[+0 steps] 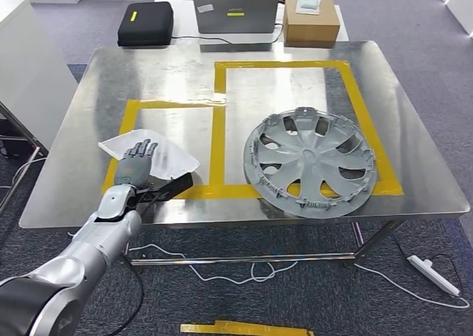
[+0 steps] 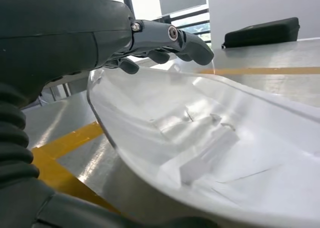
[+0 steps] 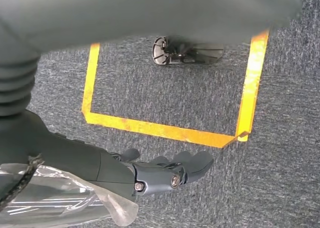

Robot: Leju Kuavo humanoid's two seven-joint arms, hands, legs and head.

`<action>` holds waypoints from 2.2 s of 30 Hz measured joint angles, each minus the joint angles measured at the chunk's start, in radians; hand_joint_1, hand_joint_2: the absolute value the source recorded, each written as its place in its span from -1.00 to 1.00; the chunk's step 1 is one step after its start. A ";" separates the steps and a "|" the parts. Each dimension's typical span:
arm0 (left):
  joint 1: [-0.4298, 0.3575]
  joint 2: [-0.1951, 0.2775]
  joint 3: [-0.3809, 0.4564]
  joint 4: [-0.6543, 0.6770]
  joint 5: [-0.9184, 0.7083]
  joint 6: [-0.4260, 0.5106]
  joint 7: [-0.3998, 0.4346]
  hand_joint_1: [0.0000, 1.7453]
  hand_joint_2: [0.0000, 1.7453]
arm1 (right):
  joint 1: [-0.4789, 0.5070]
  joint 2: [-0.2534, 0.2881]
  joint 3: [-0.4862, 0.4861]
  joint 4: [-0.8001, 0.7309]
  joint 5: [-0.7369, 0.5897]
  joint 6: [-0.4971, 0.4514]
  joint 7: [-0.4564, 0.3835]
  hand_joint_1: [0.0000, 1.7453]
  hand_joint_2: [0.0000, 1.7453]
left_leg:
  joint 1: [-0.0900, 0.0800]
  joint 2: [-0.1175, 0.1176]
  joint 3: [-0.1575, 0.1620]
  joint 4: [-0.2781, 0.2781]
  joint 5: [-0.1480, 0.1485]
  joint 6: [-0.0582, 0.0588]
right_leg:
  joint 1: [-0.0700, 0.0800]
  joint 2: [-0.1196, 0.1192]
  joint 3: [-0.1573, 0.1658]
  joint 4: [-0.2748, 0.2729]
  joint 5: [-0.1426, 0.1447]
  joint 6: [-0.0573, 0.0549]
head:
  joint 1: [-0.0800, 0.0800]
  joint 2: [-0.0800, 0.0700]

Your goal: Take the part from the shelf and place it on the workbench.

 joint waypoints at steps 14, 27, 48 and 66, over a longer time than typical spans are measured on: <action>0.001 -0.003 0.009 -0.003 0.000 0.000 0.000 -1.00 -1.00 | 0.000 0.000 0.000 0.000 0.000 0.000 0.000 -1.00 -1.00 | 0.000 0.000 0.000 0.000 0.000 0.000 | 0.000 0.000 0.000 0.000 0.000 0.000 | 0.000 0.000; 0.002 -0.003 0.010 -0.003 0.000 0.000 0.000 -1.00 -1.00 | 0.000 0.000 0.000 0.000 0.000 0.000 0.000 -1.00 -1.00 | 0.000 0.000 0.000 0.000 0.000 0.000 | 0.000 0.000 0.000 0.000 0.000 0.000 | 0.000 0.000; 0.895 -0.077 0.284 -1.096 1.335 -0.051 -0.812 -1.00 -1.00 | 0.028 0.108 -0.076 0.004 -0.109 -0.147 -0.011 -1.00 -1.00 | 0.000 0.018 0.037 -0.028 -0.013 0.031 | -0.008 -0.021 -0.011 0.058 -0.067 0.026 | -0.001 0.000; 0.966 -0.084 0.337 -1.248 1.030 0.009 -0.810 -1.00 -1.00 | 0.016 0.114 -0.093 0.004 -0.105 -0.133 -0.015 -1.00 -1.00 | 0.001 0.032 0.048 -0.025 -0.017 0.023 | 0.003 -0.058 0.053 -0.015 -0.037 0.000 | 0.000 0.000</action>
